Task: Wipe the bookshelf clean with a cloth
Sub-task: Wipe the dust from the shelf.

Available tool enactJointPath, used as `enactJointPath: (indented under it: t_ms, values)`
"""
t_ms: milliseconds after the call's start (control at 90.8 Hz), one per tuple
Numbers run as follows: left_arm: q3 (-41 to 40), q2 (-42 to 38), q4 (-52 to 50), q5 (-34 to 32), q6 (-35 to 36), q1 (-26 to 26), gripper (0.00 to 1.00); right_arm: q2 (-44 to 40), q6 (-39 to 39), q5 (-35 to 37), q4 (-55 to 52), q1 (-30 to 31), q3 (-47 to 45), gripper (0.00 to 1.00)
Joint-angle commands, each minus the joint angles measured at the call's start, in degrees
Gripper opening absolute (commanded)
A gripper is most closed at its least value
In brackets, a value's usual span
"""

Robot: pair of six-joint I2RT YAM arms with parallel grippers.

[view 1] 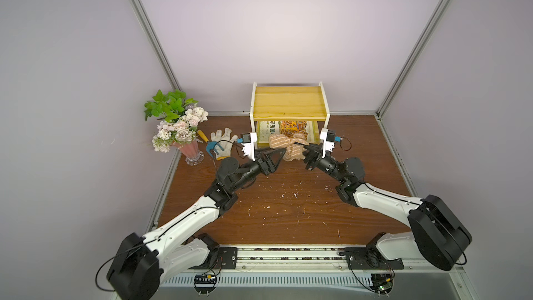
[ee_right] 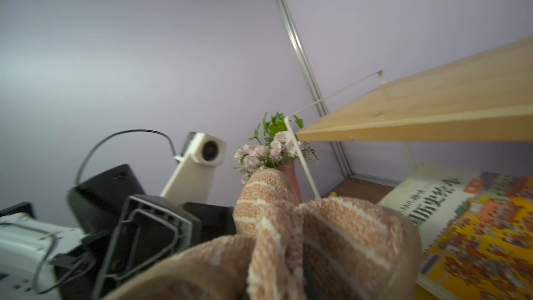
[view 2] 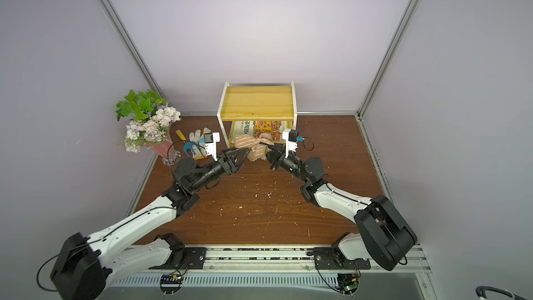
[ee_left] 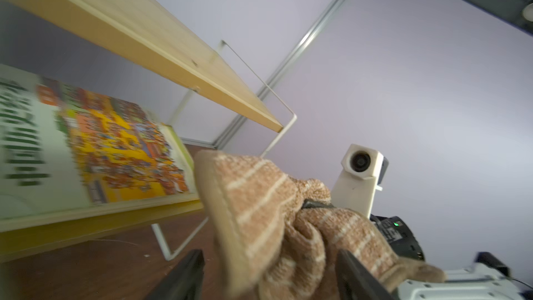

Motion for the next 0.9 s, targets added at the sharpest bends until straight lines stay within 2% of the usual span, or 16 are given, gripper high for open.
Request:
enactJointPath:
  t_ms: [0, 33, 77, 209, 297, 396, 462, 517, 605, 693, 727, 793, 892]
  values:
    - [-2.68, -8.62, -16.41, -29.51, 1.51, 2.32, 0.98, 3.47, -21.10, 17.06, -20.27, 6.43, 7.89, 0.00]
    - [-4.04, -11.43, -17.91, -33.14, 1.10, 3.66, 0.99, 6.72, -23.50, 20.36, -22.96, 8.52, 11.01, 0.00]
    - [-5.59, -13.98, -18.22, -34.44, 0.43, 6.00, 0.99, 11.08, -25.38, 23.98, -25.18, 10.55, 15.44, 0.00]
    - [-6.74, -14.94, -14.20, -28.09, 1.59, 10.73, 0.99, 20.22, -28.80, 33.26, -22.98, 13.60, 23.27, 0.00]
    - [-4.87, -11.74, -12.02, -23.45, 4.11, 10.86, 0.99, 19.18, -31.29, 38.18, -25.77, 13.50, 23.40, 0.00]
    - [-2.82, -8.89, -13.25, -21.59, 5.71, 10.86, 0.99, 12.76, -36.01, 44.40, -27.59, 11.91, 15.46, 0.00]
    - [-2.73, -7.70, -13.78, -22.14, 6.06, 10.86, 0.99, 7.60, -37.84, 43.39, -28.70, 10.83, 11.22, 0.00]
    - [-3.02, -6.86, -12.76, -22.08, 6.54, 10.93, 0.99, 6.16, -38.21, 39.26, -30.58, 11.32, 11.82, 0.00]
    - [-2.34, -4.27, -10.33, -20.41, 7.34, 10.91, 0.99, 8.90, -35.91, 32.19, -30.99, 13.41, 16.76, 0.00]
    - [0.13, -0.54, -10.49, -19.78, 7.40, 10.94, 0.99, 12.68, -34.09, 28.29, -27.49, 14.32, 20.55, 0.00]
    - [0.92, 0.91, -10.34, -19.18, 7.54, 10.93, 0.99, 12.97, -33.60, 28.22, -26.99, 14.33, 20.96, 0.00]
    - [1.96, 3.03, -9.62, -17.25, 7.57, 10.95, 0.99, 11.93, -34.87, 32.93, -28.16, 13.79, 19.93, 0.00]
    - [2.37, 4.91, -8.17, -16.29, 7.31, 10.95, 0.99, 6.15, -37.41, 38.98, -35.59, 9.88, 14.22, 0.00]
